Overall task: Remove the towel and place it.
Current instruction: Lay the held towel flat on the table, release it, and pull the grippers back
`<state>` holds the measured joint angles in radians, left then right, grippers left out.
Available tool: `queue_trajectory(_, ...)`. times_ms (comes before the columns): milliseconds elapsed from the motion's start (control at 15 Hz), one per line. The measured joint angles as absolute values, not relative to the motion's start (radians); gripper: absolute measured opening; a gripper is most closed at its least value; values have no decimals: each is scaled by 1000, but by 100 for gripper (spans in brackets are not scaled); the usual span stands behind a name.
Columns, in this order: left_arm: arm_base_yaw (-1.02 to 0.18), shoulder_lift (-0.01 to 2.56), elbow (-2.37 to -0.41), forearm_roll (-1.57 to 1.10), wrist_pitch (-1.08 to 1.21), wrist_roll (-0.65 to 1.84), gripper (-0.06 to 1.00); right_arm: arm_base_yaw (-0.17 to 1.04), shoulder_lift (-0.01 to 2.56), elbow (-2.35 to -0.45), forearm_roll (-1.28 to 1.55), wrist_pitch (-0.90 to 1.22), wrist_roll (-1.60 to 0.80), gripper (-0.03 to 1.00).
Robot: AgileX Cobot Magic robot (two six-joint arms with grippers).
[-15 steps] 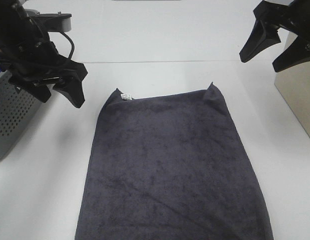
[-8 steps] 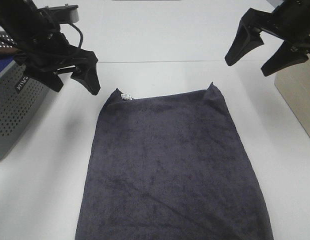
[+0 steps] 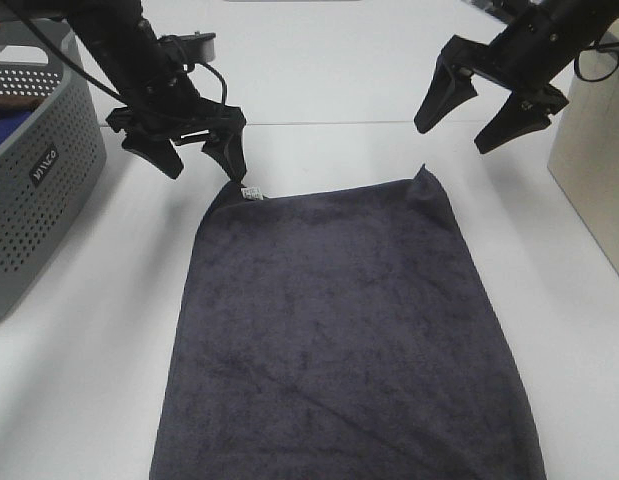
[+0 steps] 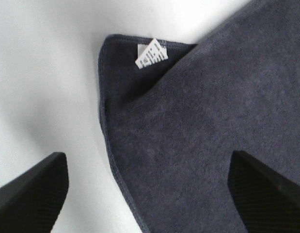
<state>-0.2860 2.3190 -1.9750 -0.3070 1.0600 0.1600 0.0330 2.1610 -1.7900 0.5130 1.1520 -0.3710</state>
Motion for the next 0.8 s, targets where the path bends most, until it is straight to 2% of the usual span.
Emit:
queue_trajectory(333, -214, 2513, -2214, -437, 1123, 177, 84, 33, 2318, -1929, 494, 1128, -373, 89)
queue_trajectory(800, -172, 2607, -2238, -551, 1119, 255, 84, 33, 2469, -2095, 491, 1111, -377, 87)
